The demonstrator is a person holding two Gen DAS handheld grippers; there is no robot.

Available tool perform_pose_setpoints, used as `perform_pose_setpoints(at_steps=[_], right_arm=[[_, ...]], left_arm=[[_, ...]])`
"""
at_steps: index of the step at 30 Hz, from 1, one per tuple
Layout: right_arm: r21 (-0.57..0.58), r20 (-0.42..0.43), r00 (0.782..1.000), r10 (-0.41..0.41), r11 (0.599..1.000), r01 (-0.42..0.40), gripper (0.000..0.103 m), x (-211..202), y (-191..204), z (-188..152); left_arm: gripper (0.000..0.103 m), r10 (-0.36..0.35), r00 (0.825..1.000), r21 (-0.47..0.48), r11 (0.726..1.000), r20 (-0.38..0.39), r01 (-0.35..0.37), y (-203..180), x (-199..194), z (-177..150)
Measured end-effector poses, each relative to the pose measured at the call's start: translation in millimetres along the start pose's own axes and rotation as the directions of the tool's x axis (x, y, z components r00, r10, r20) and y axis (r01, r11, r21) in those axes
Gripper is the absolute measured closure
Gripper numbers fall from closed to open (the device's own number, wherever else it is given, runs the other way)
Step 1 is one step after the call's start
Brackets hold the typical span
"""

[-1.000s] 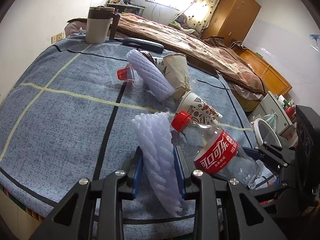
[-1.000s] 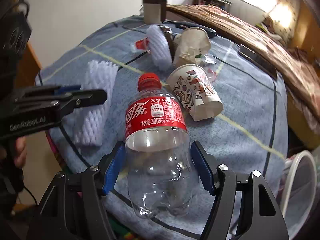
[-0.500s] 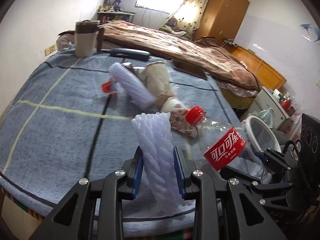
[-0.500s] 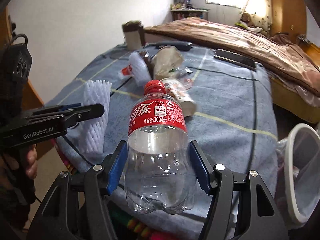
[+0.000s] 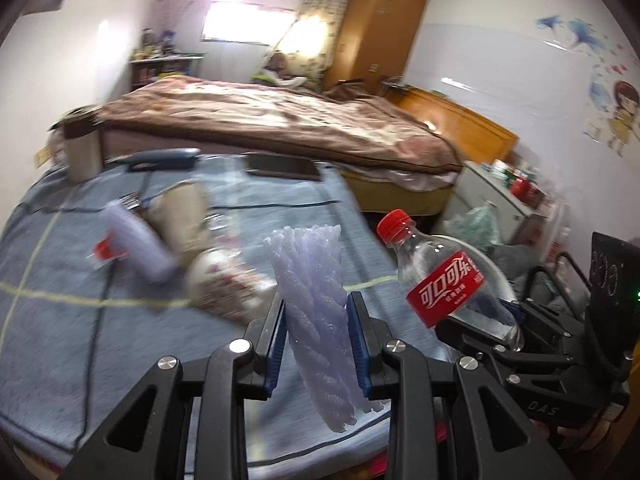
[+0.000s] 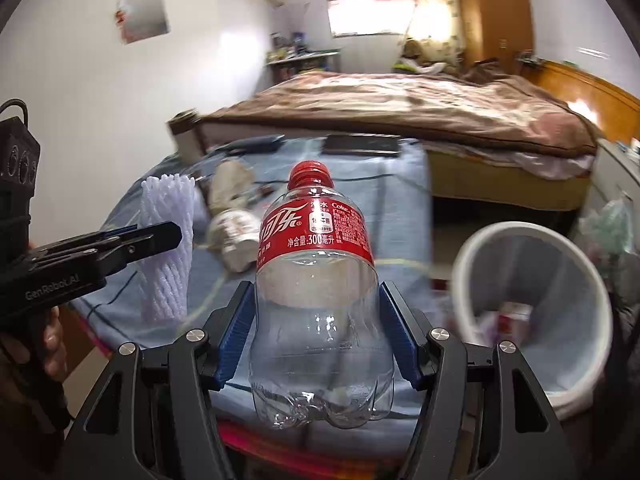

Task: Collect trash
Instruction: 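Carry the net and bottle over the wastebasket and open both tools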

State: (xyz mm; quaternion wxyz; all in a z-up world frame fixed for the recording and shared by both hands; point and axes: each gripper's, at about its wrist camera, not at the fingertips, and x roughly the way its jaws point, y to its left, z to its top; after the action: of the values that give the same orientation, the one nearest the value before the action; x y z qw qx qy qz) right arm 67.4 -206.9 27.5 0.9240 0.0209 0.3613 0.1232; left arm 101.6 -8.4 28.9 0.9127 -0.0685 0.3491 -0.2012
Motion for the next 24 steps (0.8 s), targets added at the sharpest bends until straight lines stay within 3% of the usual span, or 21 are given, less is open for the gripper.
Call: perform_pose_setpoints(at_steps=[10, 17, 24], right_arm=[[0.136, 0.029, 0.979, -0.203, 0.971, 0.197, 0.039, -33.1, -69.8, -7.7], [0.221, 0.006, 0.95, -0.313, 0.927, 0.304, 0.039, -32.6, -107.9, -12.7], [0.261, -0.065, 0.942, -0.329, 0.906, 0.334, 0.039, -20.2, -141.5, -20.0]], left_arm=[[0.072, -0.171, 0.983, 0.092, 0.98, -0.065, 0.177, -87.1, 50.7, 18.5], [0.072, -0.212, 0.968, 0.138, 0.963, -0.131, 0.23, -138.6, 89.7, 27.2], [0.072, -0.218, 0.956, 0.152, 0.957, -0.195, 0.249, -173.4, 124.3, 28.2]])
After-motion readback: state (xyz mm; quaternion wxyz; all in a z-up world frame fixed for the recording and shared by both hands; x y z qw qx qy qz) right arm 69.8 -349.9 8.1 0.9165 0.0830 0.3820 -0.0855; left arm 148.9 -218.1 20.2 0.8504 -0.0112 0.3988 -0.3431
